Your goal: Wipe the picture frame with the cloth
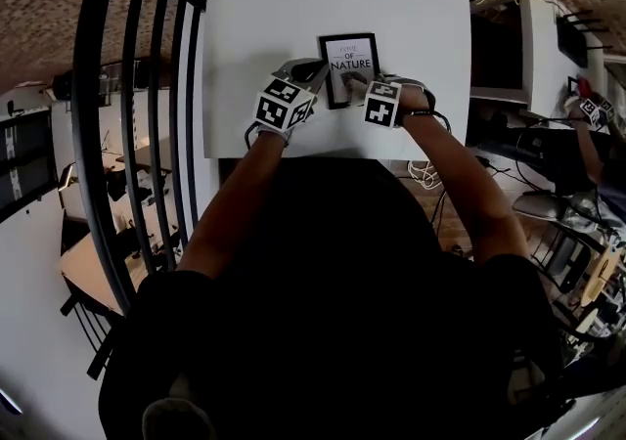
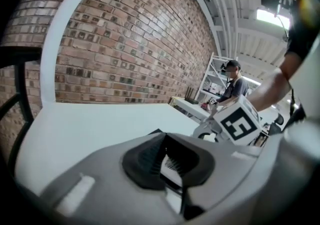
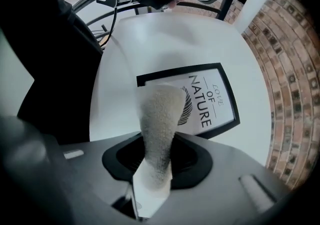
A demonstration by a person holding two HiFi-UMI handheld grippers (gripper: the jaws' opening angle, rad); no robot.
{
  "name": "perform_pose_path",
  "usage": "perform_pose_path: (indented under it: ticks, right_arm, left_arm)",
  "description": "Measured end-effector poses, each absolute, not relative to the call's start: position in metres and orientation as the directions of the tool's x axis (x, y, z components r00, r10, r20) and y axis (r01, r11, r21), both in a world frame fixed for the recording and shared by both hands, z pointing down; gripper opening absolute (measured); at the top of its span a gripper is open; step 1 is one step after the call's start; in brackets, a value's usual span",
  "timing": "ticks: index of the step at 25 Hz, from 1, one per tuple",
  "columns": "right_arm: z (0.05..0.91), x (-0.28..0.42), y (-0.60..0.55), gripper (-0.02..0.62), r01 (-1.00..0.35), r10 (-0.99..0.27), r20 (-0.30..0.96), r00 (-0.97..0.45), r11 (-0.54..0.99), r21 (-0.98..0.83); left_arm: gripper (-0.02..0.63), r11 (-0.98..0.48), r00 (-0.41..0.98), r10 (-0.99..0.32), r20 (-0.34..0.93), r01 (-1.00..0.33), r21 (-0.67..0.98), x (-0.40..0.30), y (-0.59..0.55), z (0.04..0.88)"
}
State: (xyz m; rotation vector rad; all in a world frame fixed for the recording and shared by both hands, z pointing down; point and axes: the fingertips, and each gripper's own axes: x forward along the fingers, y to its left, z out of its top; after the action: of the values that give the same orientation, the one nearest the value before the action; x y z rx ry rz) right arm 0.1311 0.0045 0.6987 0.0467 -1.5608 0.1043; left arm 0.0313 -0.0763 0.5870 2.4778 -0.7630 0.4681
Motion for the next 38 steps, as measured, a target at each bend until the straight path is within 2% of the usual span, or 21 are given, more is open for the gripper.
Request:
perform_pose_path:
  ticks: [12, 15, 18, 21, 24, 28, 32, 38]
  right_arm:
    - [0.697, 0.194, 0.008, 0.127, -0.181, 0.04, 0.998, 0.039, 0.983, -0.033]
    - [0.686, 0.193, 0.001, 0.127, -0.223, 0.009, 0.998, -0.057, 0.975, -0.022]
    - [0.657, 0.17, -0.013, 0.126, -0.32, -0.078, 0.96, -0.27, 0.947, -0.013]
    - [0.608, 0.142, -0.034, 0.126, -0.479, -0.252, 0.818, -0.516, 0.877, -0.033]
    - [0.547, 0.124, -0.05, 0.126, -0.572, -0.415, 0.623, -0.663, 0.817, -0.065]
    - [0.476, 0.121, -0.061, 0.124, -0.628, -0.557, 0.407, -0.724, 0.776, -0.057]
    - [0.415, 0.122, -0.066, 0.123, -0.649, -0.618, 0.229, -0.752, 0.755, -0.093]
    - [0.376, 0.122, -0.061, 0.121, -0.64, -0.627, 0.142, -0.766, 0.765, -0.073]
  left_arm:
    - [0.0, -0.733, 0.792, -0.404, 0.458, -0.58, 0.356, 0.046, -0.078, 0.587]
    - [0.0, -0.742, 0.797, -0.4, 0.453, -0.572, 0.35, 0.046, -0.073, 0.581]
    - [0.0, -0.757, 0.812, -0.399, 0.426, -0.554, 0.346, 0.047, -0.069, 0.567]
    - [0.0, -0.778, 0.835, -0.411, 0.367, -0.531, 0.337, 0.051, -0.067, 0.542]
    - [0.0, -0.798, 0.854, -0.425, 0.3, -0.51, 0.321, 0.055, -0.068, 0.512]
    - [0.0, -0.825, 0.87, -0.449, 0.206, -0.492, 0.28, 0.057, -0.07, 0.466]
    - [0.0, -0.842, 0.876, -0.465, 0.126, -0.482, 0.243, 0.056, -0.067, 0.424]
    - [0.0, -0.85, 0.875, -0.481, 0.065, -0.483, 0.21, 0.052, -0.06, 0.382]
